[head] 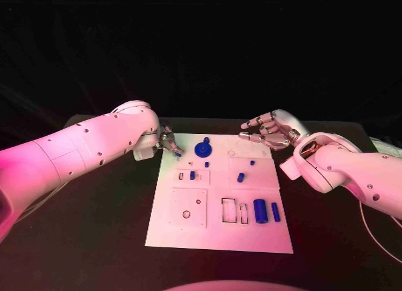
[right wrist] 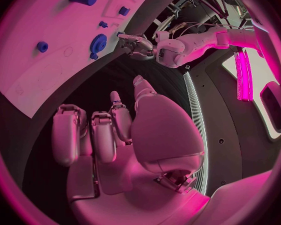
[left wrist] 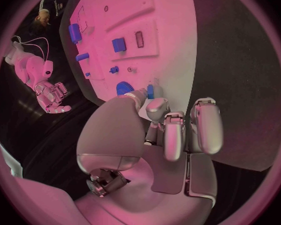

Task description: Assemble the parts on the task board

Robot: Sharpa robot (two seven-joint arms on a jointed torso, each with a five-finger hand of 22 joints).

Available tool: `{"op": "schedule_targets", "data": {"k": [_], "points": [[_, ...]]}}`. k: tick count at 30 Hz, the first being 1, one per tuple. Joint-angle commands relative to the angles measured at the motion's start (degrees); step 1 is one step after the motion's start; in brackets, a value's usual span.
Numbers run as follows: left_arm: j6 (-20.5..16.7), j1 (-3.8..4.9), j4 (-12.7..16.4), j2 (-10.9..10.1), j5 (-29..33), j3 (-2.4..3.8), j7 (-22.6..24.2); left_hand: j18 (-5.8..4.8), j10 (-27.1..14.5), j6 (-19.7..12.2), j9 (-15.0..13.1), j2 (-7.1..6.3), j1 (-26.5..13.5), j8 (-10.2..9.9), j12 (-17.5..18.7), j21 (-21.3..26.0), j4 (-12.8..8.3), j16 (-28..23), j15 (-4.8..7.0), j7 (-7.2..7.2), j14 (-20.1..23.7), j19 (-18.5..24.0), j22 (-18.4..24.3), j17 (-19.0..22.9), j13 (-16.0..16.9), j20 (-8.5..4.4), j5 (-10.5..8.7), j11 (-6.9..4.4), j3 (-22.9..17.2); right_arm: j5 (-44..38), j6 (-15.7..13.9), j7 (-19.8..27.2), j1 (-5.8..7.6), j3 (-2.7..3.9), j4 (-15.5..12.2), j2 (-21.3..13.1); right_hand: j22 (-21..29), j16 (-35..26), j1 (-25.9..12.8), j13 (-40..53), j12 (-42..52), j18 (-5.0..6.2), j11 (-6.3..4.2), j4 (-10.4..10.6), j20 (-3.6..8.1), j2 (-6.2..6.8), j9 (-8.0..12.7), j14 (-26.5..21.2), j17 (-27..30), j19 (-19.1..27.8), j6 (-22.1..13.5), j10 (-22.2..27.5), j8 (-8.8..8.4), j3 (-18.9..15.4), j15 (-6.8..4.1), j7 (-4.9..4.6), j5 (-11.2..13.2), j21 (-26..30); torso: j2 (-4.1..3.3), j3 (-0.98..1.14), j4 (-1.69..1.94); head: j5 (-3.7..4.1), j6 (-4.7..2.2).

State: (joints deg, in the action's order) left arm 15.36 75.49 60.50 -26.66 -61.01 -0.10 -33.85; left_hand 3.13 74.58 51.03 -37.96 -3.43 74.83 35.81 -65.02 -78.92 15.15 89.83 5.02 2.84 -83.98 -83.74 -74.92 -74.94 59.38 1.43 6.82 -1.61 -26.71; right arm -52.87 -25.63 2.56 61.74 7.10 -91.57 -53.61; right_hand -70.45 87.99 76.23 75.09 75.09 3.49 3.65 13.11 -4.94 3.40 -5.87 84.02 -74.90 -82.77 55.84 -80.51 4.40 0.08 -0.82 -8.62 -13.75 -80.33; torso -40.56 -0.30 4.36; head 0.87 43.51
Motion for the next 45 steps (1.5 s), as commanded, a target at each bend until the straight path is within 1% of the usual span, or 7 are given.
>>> {"op": "schedule_targets", "data": {"k": [1, 7, 12, 20, 30, 33, 45], "points": [[-5.82, 0.01, 2.49, -1.22, 3.37, -0.22, 2.32, 0.30, 0.51, -0.33, -1.06, -1.46, -2.19, 0.95, -0.26, -0.02, -8.24, 0.17, -0.20, -0.27, -6.02, -0.22, -1.89, -15.06, 0.00, -0.21, 0.44, -0.06, -10.95, -0.20, 1.29, -0.04, -0.06, -0.02, 0.01, -0.01, -0.02, -0.25, -0.09, 3.93, -0.04, 0.45, -0.09, -0.04, -0.03, -0.38, -0.08, 5.13, -11.85, 0.47, 0.30, 0.07, 0.09, -0.45, -0.03, 0.14, -0.34, 0.18, 0.09, 0.04, 0.13, 0.10, 0.10], [-8.70, -0.15, 7.99, -4.18, 4.26, -1.02, 1.73, 0.27, 0.71, -0.37, -1.71, -2.35, -4.17, 1.65, -0.39, 0.03, -9.28, 0.17, 0.00, -0.39, -6.02, -0.24, -1.98, -15.06, -0.01, -0.17, 0.54, -0.10, -13.75, -0.20, 1.57, -0.14, -0.11, -0.08, 0.03, -0.17, 0.01, -0.28, -0.10, 3.92, -0.06, 0.46, -0.09, -0.03, -0.03, -0.40, -0.08, 5.12, -11.80, 0.48, 0.31, 0.08, 0.09, -0.47, -0.03, 0.15, -0.35, 0.19, 0.41, 0.22, 0.49, 0.19, 0.45], [-10.14, -1.02, 12.64, -6.89, 4.46, -1.47, 0.98, 0.23, 0.96, -0.26, -2.00, -2.70, -5.23, 1.99, -0.65, -0.05, -9.82, 0.17, 0.05, -0.47, -6.02, -0.32, -2.16, -15.06, 0.19, -0.21, 0.52, -0.17, -15.01, -0.20, 1.76, -0.23, -0.19, -0.12, 0.03, -0.28, 0.02, -0.29, -0.11, 3.92, -0.06, 0.46, -0.09, -0.02, -0.03, -0.41, -0.08, 5.11, -11.78, 0.49, 0.31, 0.08, 0.09, -0.48, -0.03, 0.15, -0.35, 0.20, 0.77, 0.41, 0.76, 0.33, 0.76], [-11.01, -2.44, 17.29, -9.79, 2.77, -1.86, 0.80, 0.22, 1.04, -0.22, -2.06, -2.78, -5.48, 2.07, -0.74, -0.09, -9.94, 0.17, 0.06, -0.49, -6.02, -0.36, -2.24, -15.06, 0.27, -0.22, 0.51, -0.19, -15.28, -0.20, 2.11, -0.39, -0.33, -0.17, 0.01, -0.39, 0.02, -0.29, -0.11, 3.92, -0.06, 0.46, -0.09, -0.02, -0.03, -0.41, -0.08, 5.11, -11.78, 0.49, 0.31, 0.08, 0.09, -0.48, -0.03, 0.15, -0.35, 0.20, 1.13, 0.35, 1.04, 0.47, 1.38], [-10.49, -3.86, 19.20, -10.33, -2.58, -2.10, 1.47, 0.21, 1.20, -0.13, -2.18, -3.07, -5.87, 2.21, -0.89, -0.11, -10.33, 0.17, 0.10, -0.57, -6.02, -0.38, -2.29, -15.06, 0.40, -0.25, 0.48, -0.26, -15.81, -0.20, 2.48, -0.45, -0.54, -0.19, 0.07, -0.33, 0.02, -0.29, -0.11, 3.92, -0.06, 0.46, -0.09, -0.02, -0.03, -0.41, -0.08, 5.11, -11.78, 0.49, 0.31, 0.08, 0.09, -0.48, -0.03, 0.15, -0.35, 0.20, 0.90, 0.25, 0.88, 0.51, 1.67], [-9.62, -4.11, 19.42, -10.31, -3.32, -2.12, 1.77, 0.21, 1.25, -0.11, -2.20, -3.16, -5.92, 2.24, -0.96, -0.11, -10.48, 0.17, 0.11, -0.59, -6.02, -0.39, -2.31, -15.06, 0.47, -0.26, 0.47, -0.28, -15.97, -0.20, 2.57, -0.45, -0.60, -0.20, 0.13, -0.28, 0.02, -0.29, -0.11, 3.92, -0.06, 0.46, -0.09, -0.02, -0.03, -0.41, -0.08, 5.11, -11.78, 0.49, 0.31, 0.08, 0.09, -0.48, -0.03, 0.15, -0.35, 0.20, 0.93, 0.30, 0.88, 0.56, 1.83], [-6.43, -4.97, 18.62, -9.74, -5.98, -2.31, 3.31, 0.18, 1.30, -0.10, -2.24, -3.56, -6.01, 2.27, -0.96, -0.17, -10.95, 0.17, 0.12, -0.61, -6.02, -0.43, -2.42, -15.06, 0.45, -0.27, 0.40, -0.30, -16.28, -0.44, 3.11, -0.45, -0.75, -0.21, 0.22, -0.17, 0.09, -0.34, -0.19, 3.87, -0.11, 0.47, -0.10, 0.04, -0.02, -0.50, -0.10, 5.10, -11.73, 0.52, 0.34, 0.11, 0.09, -0.58, -0.03, 0.15, -0.37, 0.25, 0.95, 0.26, 1.02, 0.84, 2.21]]}}
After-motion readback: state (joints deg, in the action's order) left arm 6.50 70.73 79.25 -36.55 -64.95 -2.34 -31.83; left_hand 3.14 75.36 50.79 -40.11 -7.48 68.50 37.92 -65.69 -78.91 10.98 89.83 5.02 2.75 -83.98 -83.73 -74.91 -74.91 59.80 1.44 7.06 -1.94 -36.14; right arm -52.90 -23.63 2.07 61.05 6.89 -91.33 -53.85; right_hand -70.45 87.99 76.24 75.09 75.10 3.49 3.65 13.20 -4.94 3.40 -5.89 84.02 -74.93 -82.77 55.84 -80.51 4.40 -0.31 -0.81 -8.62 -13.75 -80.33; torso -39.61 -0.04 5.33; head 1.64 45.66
